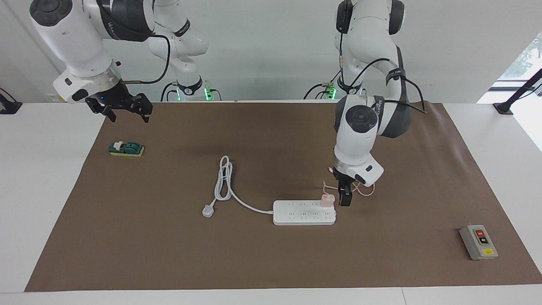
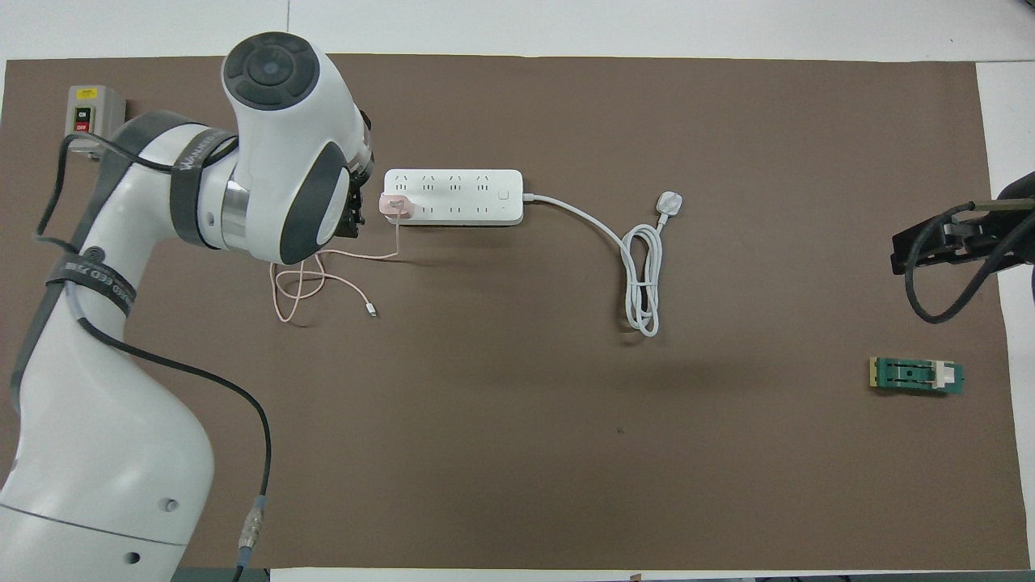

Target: Plug charger into power strip

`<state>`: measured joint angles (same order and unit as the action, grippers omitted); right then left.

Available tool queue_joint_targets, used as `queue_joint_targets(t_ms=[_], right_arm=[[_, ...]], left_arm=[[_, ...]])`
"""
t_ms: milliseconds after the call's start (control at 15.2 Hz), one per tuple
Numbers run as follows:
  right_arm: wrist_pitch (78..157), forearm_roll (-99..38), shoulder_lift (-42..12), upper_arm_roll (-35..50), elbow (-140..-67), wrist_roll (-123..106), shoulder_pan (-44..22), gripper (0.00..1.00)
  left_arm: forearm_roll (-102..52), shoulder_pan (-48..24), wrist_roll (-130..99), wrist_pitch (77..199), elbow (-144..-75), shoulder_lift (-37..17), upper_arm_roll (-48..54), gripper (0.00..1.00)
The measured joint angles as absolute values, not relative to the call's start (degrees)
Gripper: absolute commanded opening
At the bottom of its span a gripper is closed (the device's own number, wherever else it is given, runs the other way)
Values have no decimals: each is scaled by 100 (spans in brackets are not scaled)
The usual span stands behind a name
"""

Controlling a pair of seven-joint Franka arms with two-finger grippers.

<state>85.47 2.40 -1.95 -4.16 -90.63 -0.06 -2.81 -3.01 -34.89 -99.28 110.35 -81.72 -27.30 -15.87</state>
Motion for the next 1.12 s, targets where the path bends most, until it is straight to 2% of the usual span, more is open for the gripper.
queue_joint_targets(t_ms=[461, 789, 1118], right_arm=[[8547, 240, -195, -416, -9063, -6, -281, 100], [8547, 240, -195, -416, -9063, -6, -281, 100], [8547, 240, -195, -416, -9063, -6, -281, 100]], left_arm=[[-301, -2954, -7963, 10449, -8169, -2033, -1618, 100], [-297, -2073, -4909, 9640, -8164, -1542, -1648, 100], [-220, -1170, -2232, 8709, -8170, -721, -1682, 100]])
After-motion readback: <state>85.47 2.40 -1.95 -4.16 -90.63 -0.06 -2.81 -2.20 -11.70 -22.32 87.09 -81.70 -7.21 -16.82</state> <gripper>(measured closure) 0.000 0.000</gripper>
